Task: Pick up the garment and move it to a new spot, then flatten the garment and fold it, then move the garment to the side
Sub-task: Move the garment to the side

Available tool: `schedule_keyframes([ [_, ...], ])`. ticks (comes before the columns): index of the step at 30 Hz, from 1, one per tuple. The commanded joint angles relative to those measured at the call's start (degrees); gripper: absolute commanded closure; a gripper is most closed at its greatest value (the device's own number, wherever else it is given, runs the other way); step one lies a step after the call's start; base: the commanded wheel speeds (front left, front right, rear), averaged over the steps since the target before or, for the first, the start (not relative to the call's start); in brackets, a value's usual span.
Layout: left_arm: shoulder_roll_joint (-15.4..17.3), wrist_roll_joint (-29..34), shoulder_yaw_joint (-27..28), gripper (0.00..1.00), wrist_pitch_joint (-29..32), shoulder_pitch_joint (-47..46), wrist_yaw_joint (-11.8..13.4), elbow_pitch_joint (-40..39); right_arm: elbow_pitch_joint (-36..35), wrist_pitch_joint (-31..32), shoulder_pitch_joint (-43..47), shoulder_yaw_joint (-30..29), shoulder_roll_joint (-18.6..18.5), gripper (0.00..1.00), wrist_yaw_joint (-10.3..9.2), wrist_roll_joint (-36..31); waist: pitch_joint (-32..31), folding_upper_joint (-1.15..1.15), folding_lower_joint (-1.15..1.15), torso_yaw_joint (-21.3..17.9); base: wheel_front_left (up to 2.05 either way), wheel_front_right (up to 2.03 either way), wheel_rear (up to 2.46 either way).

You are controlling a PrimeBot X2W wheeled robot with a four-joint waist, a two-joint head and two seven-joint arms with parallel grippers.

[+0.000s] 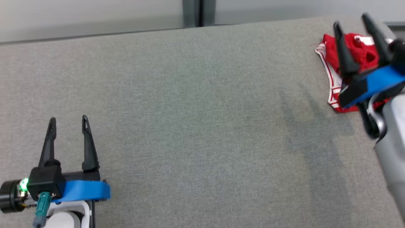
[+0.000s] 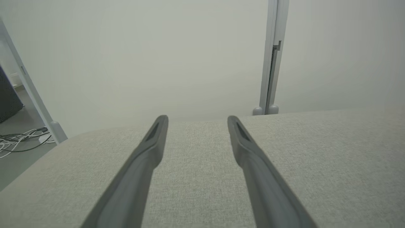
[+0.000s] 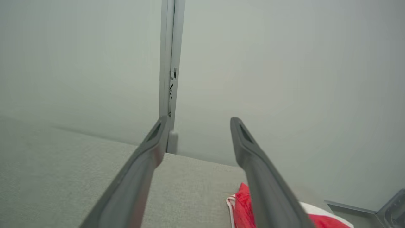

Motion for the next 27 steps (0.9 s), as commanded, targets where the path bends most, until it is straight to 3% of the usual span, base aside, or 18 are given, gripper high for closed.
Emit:
schedule_keyframes([
  [1, -0.11, -0.40, 0.20, 0.00, -0.46, 0.70, -0.26, 0.70, -1.29, -0.26, 3.16, -0.92, 1.11, 0.00, 0.01, -0.52, -0.94, 0.02, 0.02, 0.22, 0.00, 0.00, 0.00],
  [14, -0.78, -3.03, -0.43, 0.00, -2.15, 2.94, -1.40, 7.56, -10.78, -0.26, 26.94, -8.84, 7.23, 0.00, 0.01, -3.09, -7.36, 0.02, 0.02, 2.74, 0.00, 0.00, 0.00],
  [27, -0.17, -4.33, -0.20, 0.00, -2.48, 5.51, -1.81, 10.84, -15.67, -0.15, 37.34, -14.15, 11.82, 0.00, 0.01, -6.50, -12.12, 0.02, 0.02, 3.85, 0.00, 0.00, 0.00],
])
